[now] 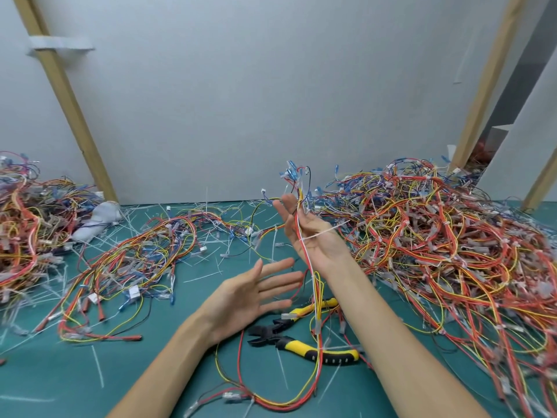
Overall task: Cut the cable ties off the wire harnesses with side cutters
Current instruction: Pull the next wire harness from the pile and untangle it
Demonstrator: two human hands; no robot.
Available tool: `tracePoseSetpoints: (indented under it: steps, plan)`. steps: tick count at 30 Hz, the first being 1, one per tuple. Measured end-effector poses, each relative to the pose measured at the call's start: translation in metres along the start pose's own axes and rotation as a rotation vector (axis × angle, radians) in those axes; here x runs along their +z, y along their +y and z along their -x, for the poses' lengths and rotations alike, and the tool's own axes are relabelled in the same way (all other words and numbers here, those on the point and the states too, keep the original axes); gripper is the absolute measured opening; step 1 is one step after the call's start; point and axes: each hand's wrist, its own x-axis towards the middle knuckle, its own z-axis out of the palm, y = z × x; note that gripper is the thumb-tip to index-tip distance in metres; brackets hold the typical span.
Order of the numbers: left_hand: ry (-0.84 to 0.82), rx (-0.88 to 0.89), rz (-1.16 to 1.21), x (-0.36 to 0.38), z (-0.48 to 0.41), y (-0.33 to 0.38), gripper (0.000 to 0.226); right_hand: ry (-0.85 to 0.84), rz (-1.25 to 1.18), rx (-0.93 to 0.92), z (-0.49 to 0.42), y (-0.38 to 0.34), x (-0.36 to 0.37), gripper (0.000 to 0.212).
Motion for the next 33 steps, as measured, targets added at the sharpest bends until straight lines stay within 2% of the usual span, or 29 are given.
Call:
tracePoseSetpoints:
  steps: [10,18,25,29,33]
  plan:
    - [0.013,0.025,-0.015,0.0,0.001,0.001,0.069,-0.009,-0.044,-0.007,0.0,-0.001,0.001,0.025]
    - [0.215,0.153,-0.027,0.001,0.002,0.001,0.067,0.056,-0.02,-0.016,-0.002,-0.004,0.01,0.03]
    - [0.056,0.035,0.016,0.024,0.002,-0.002,0.065,0.022,-0.044,-0.039,-0.002,-0.007,0.018,0.029]
    - [-0.085,-0.029,0.099,0.028,0.002,-0.006,0.054,-0.001,-0.035,-0.055,-0.002,-0.01,0.018,0.03]
    - [-0.101,-0.086,0.13,0.028,0.005,-0.001,0.051,0.008,0.07,-0.047,-0.004,-0.011,0.012,0.031]
